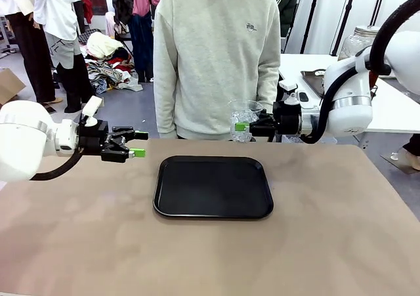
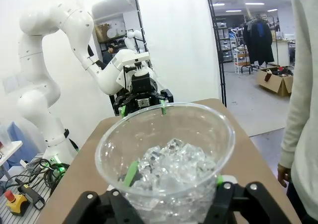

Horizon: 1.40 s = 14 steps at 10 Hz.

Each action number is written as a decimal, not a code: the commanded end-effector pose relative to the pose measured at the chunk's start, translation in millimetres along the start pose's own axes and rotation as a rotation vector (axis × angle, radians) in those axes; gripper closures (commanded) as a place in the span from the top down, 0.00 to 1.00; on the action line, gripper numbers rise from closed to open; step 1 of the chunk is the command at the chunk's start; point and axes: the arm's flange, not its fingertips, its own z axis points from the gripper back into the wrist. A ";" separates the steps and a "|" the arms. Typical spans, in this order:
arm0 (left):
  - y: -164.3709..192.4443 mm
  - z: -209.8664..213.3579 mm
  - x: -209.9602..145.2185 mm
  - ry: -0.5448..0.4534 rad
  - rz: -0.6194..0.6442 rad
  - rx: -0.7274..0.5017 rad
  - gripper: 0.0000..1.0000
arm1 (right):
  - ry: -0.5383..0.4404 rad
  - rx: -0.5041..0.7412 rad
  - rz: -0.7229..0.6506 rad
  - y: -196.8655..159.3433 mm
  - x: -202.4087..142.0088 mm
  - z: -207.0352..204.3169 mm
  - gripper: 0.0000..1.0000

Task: Pour the drink into the iced cup.
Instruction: Open the gripper to release the iced cup you were holding.

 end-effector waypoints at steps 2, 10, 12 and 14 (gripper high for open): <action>-0.3 -0.7 2.0 0.000 0.002 0.002 1.00 | 0.000 0.001 0.003 1.3 2.7 -0.4 0.65; -0.3 -0.7 2.0 0.000 0.002 0.002 1.00 | 0.000 0.001 0.003 1.3 2.7 -0.4 0.65; -0.3 -0.7 2.0 0.000 0.002 0.002 1.00 | 0.000 0.001 0.003 1.3 2.7 -0.4 0.65; -0.3 -0.7 2.0 0.000 0.002 0.002 1.00 | 0.000 0.001 0.003 1.3 2.7 -0.4 0.65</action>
